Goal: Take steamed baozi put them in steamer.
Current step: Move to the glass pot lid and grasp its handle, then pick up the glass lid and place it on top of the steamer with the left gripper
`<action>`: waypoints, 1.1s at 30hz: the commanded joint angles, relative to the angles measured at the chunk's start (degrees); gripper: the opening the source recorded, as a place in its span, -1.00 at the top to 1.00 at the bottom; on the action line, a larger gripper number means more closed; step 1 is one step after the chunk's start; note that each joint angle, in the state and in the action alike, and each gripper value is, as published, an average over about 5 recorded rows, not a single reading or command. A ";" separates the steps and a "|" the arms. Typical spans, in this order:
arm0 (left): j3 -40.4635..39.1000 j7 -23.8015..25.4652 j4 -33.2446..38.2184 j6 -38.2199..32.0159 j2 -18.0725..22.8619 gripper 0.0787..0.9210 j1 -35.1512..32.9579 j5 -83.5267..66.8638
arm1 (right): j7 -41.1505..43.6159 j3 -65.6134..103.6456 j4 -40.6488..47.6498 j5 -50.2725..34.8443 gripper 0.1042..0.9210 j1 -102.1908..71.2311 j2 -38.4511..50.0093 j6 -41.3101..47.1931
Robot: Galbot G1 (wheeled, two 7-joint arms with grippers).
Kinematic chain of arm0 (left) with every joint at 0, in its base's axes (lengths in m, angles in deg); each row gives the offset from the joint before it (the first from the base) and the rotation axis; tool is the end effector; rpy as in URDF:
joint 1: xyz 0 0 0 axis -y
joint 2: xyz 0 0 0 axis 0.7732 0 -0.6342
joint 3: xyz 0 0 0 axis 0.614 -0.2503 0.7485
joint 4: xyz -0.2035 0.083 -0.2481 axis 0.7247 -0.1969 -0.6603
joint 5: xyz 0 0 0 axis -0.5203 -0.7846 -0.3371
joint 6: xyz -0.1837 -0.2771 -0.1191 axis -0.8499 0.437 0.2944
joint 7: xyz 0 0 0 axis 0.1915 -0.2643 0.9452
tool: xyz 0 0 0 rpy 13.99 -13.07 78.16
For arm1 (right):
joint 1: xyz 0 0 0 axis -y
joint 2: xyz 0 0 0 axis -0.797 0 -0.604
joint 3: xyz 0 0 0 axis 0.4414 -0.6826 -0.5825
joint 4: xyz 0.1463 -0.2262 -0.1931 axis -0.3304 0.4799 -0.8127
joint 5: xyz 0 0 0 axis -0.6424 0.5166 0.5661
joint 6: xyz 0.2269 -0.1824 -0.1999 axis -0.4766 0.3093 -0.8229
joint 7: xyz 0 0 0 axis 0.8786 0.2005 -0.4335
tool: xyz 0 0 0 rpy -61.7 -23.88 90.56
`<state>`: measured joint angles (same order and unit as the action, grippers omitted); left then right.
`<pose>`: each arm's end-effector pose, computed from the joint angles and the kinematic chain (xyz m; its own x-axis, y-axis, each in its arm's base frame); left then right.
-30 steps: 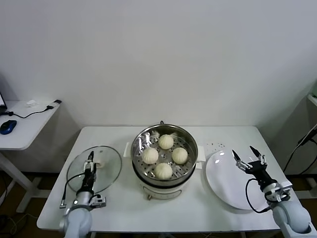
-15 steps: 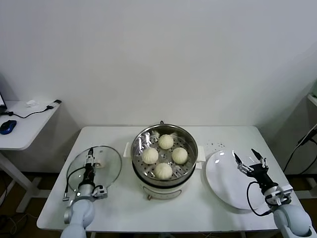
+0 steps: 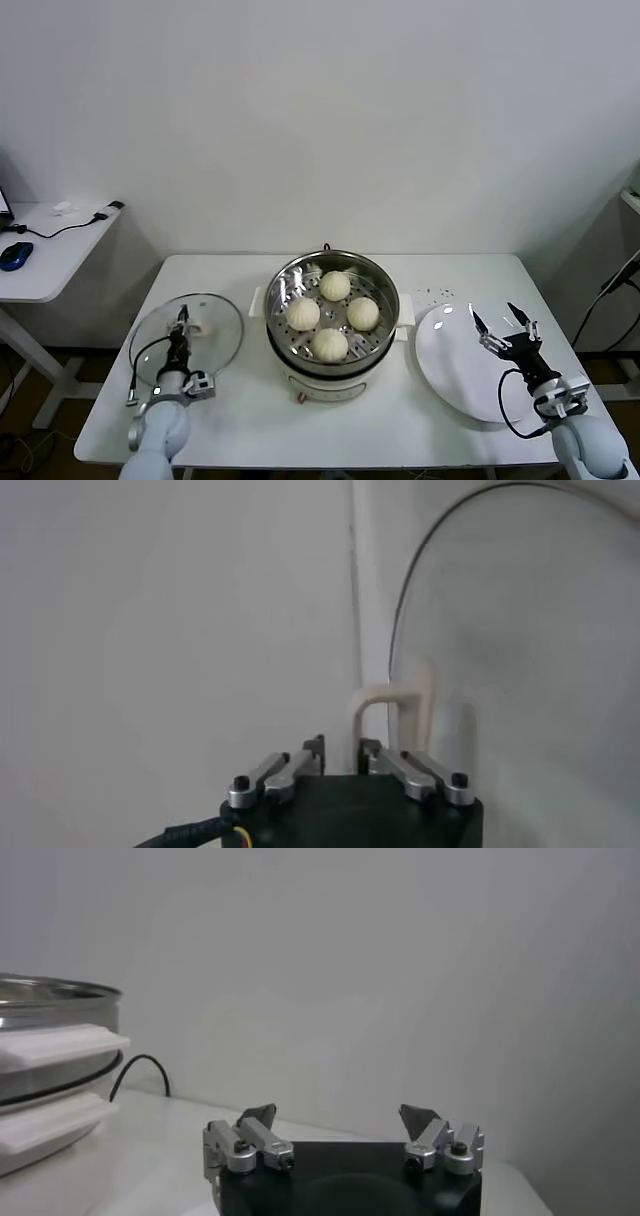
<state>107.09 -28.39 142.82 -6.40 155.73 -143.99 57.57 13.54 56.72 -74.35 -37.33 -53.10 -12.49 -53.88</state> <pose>0.3148 0.1032 -0.4312 -0.9679 -0.2223 0.1169 0.1365 -0.0747 0.9878 0.2638 -0.2116 -0.3505 -0.9797 -0.1754 0.0970 -0.1858 0.9763 -0.1109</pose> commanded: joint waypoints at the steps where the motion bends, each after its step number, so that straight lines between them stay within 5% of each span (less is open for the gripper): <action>1: -0.19 0.16 2.60 0.51 -1.50 0.58 -0.64 -4.37 | 0.11 0.05 0.41 0.48 -0.76 0.27 -0.18 -0.29; 7: 0.07 1.46 11.51 1.28 -4.83 0.84 -4.51 -7.20 | 0.37 -0.05 1.17 0.75 -0.76 0.89 -0.43 -0.61; 17: 3.18 5.16 34.24 6.40 -12.82 0.84 -18.36 -11.54 | 0.75 -0.27 2.83 1.11 -0.76 2.31 -0.35 -1.17; 23: 1.91 7.79 46.08 16.79 -17.21 0.84 -23.28 -11.60 | 0.96 -1.00 3.88 1.82 -0.76 3.46 -0.33 -1.49; 28: -4.31 12.49 52.35 26.29 -22.05 0.84 -22.15 -10.28 | 0.87 -1.81 4.76 2.32 -0.76 4.63 -0.21 -1.53; 33: -15.19 19.21 52.56 33.17 -25.14 0.84 -13.60 -6.47 | 0.76 -3.11 6.45 3.31 -0.76 6.74 -0.25 -1.49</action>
<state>106.00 -19.70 182.21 9.87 139.13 -162.08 47.73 14.45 54.96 -69.83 -34.94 -48.81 -12.71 -55.42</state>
